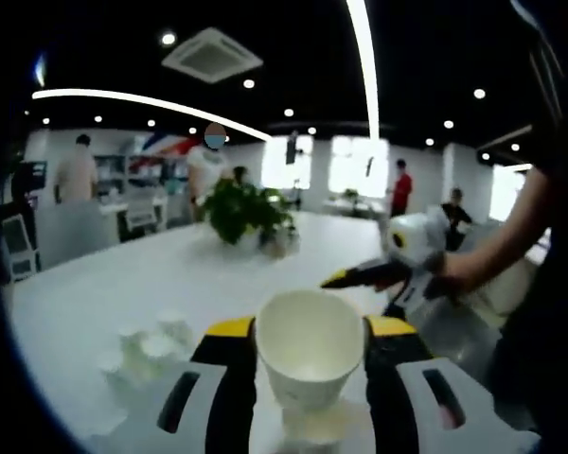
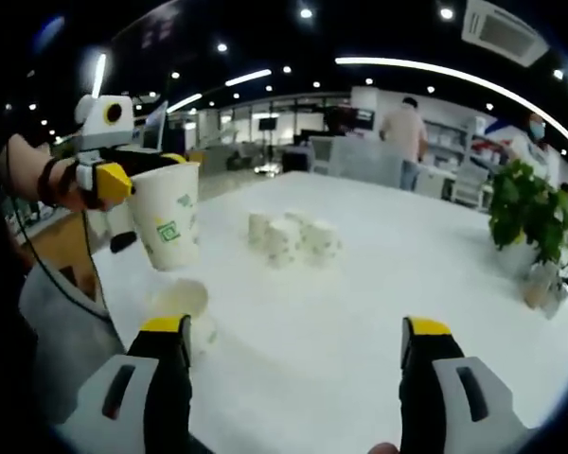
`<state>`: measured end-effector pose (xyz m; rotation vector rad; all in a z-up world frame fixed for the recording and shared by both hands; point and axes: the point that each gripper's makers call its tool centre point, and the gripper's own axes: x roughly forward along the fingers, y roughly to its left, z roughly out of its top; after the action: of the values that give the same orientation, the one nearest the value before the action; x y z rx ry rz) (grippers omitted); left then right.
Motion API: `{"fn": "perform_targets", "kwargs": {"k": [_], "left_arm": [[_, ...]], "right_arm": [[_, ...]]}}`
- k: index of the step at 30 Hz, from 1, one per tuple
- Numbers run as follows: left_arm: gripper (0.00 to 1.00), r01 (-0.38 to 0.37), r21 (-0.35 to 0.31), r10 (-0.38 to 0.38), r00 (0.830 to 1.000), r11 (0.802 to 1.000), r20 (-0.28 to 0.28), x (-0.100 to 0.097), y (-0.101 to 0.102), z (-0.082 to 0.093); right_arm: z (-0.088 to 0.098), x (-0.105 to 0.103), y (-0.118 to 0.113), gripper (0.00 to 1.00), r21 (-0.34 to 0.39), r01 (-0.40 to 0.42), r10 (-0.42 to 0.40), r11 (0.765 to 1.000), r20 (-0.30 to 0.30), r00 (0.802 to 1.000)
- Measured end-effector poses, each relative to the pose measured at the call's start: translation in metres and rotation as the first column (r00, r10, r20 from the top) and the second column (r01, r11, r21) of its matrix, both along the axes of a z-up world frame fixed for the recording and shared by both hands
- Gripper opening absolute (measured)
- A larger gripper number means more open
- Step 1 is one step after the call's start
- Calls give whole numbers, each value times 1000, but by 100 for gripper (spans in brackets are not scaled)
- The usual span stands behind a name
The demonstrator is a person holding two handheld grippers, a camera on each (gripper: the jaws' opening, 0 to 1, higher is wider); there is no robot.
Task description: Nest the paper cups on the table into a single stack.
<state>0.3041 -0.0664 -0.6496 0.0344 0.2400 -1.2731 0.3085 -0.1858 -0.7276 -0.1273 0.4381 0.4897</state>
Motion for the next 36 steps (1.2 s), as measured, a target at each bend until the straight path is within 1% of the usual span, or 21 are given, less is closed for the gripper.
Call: {"fn": "perform_targets", "kwargs": {"k": [3, 6, 11, 14, 18, 23, 25, 28, 31, 34, 36], "left_arm": [[44, 5, 0, -5, 1000, 1000, -9, -3, -2, -7], [44, 2, -4, -2, 1000, 1000, -21, -4, -5, -10], [44, 0, 26, 0, 1000, 1000, -26, -3, -6, -25], [44, 1, 24, -1, 999, 1000, -32, -5, -6, -28], [44, 3, 44, -2, 999, 999, -35, -9, -7, -40], [44, -5, 46, 6, 1000, 999, -26, -11, -9, -46], [44, -13, 63, 14, 1000, 998, -20, -11, -10, -51], [45, -12, 60, 14, 1000, 998, -26, -11, -11, -56], [45, -16, 96, 15, 1000, 995, 14, -13, -12, -66], [45, -24, 98, 24, 1000, 995, 1, -14, -11, -71], [45, -37, 118, 36, 999, 992, 3, -13, -8, -78]], "right_arm": [[1, -1, -4, 90, 1, 8, -8, 1000, 0, 1000], [0, -2, -6, 90, -9, 7, -7, 1000, -5, 1000], [-2, -4, -7, 89, -8, 8, -8, 1000, -10, 1000], [-2, -6, -7, 89, -9, 5, -5, 1000, -10, 1000], [-4, -9, -8, 89, -11, 2, -2, 1000, -18, 1000], [-5, -12, -11, 89, -15, -2, 2, 1000, -23, 1000], [-5, -12, -12, 89, -18, -2, 1, 1000, -24, 1000], [-4, -13, -13, 89, -16, 0, -1, 1000, -25, 1000], [-4, -13, -13, 89, -16, -2, 2, 1000, -25, 1000], [-5, -14, -13, 89, -14, -4, 4, 1000, -24, 1000], [-6, -16, -13, 89, -11, -4, 4, 1000, -28, 1000]]}}
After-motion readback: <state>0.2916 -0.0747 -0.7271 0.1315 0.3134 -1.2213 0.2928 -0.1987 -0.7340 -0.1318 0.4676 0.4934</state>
